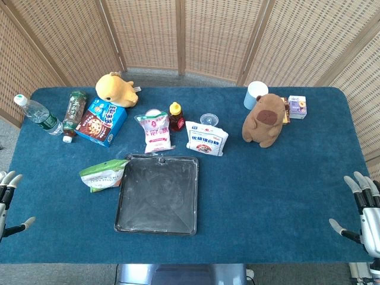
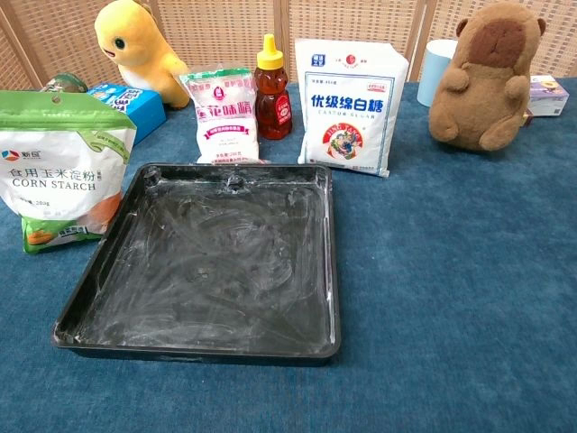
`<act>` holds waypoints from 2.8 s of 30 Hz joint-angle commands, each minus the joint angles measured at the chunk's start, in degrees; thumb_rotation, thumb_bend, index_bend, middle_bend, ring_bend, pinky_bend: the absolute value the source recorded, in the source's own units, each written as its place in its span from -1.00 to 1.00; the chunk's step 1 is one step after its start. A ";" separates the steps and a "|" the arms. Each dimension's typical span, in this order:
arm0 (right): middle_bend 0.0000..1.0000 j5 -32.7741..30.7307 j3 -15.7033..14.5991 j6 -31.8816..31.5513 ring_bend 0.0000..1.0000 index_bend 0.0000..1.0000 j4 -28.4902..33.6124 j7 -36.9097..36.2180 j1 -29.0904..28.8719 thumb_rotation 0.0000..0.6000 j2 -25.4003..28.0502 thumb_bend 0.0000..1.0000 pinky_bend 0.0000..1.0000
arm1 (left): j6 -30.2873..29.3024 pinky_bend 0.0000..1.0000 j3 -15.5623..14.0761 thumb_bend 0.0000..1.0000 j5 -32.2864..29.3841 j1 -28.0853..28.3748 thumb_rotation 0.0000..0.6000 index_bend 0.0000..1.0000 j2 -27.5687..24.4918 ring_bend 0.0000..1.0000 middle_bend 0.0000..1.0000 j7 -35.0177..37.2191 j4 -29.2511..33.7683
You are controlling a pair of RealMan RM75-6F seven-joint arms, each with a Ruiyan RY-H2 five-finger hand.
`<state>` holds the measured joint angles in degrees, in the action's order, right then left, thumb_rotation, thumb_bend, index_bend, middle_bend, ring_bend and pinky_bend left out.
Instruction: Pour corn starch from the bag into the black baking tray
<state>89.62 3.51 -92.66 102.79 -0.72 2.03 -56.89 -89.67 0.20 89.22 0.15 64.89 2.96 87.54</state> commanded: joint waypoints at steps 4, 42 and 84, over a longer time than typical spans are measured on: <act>-0.99 0.52 -0.12 -0.51 -0.99 -0.86 0.17 -0.32 0.20 1.00 0.22 -0.92 -1.00 | 1.16 -0.87 -0.17 -0.92 -0.55 0.29 1.00 -1.00 0.16 -0.91 -0.96 0.46 -0.27; -0.99 0.08 -0.02 -0.53 -0.99 -0.86 0.63 -5.23 0.43 1.00 2.01 -0.91 -1.00 | 21.18 -0.83 7.85 -0.93 -12.74 15.84 1.00 -1.00 21.14 -0.91 -0.96 -0.80 -7.67; -0.99 0.47 -0.69 0.67 -0.99 -0.86 0.65 -6.40 0.00 1.00 2.10 -0.91 -1.00 | 12.60 0.20 7.06 -0.39 -5.29 19.87 1.00 0.28 25.20 0.15 0.16 -0.47 -17.94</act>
<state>90.09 2.82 -92.00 103.44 -7.12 2.03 -54.79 -76.19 7.67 82.75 19.74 90.89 2.68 69.08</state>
